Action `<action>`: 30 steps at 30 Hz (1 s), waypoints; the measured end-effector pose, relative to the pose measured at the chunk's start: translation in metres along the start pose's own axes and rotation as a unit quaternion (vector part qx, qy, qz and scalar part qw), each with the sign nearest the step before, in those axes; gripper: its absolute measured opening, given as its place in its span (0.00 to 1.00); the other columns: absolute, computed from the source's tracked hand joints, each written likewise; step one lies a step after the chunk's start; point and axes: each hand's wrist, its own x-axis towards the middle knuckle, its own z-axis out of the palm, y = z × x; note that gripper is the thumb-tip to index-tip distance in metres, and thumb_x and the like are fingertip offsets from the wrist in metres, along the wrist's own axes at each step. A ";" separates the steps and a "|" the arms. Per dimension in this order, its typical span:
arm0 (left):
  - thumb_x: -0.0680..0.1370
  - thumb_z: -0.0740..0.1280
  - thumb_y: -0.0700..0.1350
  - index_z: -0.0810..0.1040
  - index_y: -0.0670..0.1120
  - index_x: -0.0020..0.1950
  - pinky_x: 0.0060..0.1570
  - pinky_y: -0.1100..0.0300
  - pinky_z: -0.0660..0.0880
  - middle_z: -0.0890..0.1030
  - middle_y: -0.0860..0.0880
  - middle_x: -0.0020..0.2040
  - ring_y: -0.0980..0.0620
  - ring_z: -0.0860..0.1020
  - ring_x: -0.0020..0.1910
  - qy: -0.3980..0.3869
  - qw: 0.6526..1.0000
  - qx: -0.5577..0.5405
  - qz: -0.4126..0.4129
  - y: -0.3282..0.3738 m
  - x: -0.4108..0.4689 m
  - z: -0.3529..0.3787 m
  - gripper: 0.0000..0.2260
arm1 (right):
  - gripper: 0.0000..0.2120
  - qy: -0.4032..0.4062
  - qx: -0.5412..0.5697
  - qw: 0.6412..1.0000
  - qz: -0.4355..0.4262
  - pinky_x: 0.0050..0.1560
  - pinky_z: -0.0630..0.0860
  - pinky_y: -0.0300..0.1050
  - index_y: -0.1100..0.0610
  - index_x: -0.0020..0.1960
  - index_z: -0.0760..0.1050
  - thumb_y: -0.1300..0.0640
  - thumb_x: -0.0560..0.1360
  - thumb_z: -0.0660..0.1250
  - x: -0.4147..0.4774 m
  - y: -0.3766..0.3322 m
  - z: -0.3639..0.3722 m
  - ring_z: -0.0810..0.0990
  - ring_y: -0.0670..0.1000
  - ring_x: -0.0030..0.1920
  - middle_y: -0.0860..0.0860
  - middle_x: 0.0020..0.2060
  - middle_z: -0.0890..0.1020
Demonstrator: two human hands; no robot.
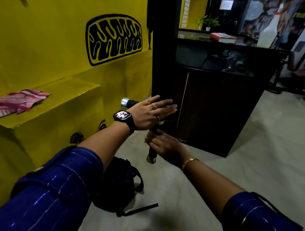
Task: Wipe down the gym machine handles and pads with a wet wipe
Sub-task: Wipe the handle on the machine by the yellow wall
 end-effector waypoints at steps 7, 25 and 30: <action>0.80 0.54 0.44 0.61 0.46 0.77 0.76 0.50 0.44 0.64 0.49 0.77 0.48 0.57 0.76 0.003 1.000 0.002 -0.007 0.001 0.000 0.002 0.24 | 0.19 -0.020 0.035 0.997 -0.066 0.71 0.64 0.49 0.56 0.60 0.80 0.63 0.82 0.51 -0.037 -0.015 0.008 0.78 0.52 0.62 0.52 0.58 0.81; 0.83 0.55 0.49 0.55 0.50 0.79 0.77 0.53 0.42 0.42 0.50 0.80 0.51 0.42 0.79 0.059 0.997 0.047 0.023 -0.010 -0.003 0.020 0.25 | 0.20 0.040 0.005 0.998 0.049 0.74 0.59 0.52 0.60 0.69 0.70 0.64 0.83 0.47 -0.020 0.012 -0.006 0.69 0.55 0.70 0.56 0.66 0.75; 0.82 0.56 0.50 0.59 0.51 0.78 0.77 0.53 0.43 0.52 0.51 0.80 0.52 0.42 0.79 0.059 0.997 0.047 0.029 -0.012 -0.001 0.019 0.24 | 0.19 0.028 -0.021 0.999 0.013 0.74 0.59 0.52 0.61 0.68 0.70 0.64 0.79 0.56 -0.027 0.003 0.004 0.70 0.55 0.69 0.56 0.67 0.74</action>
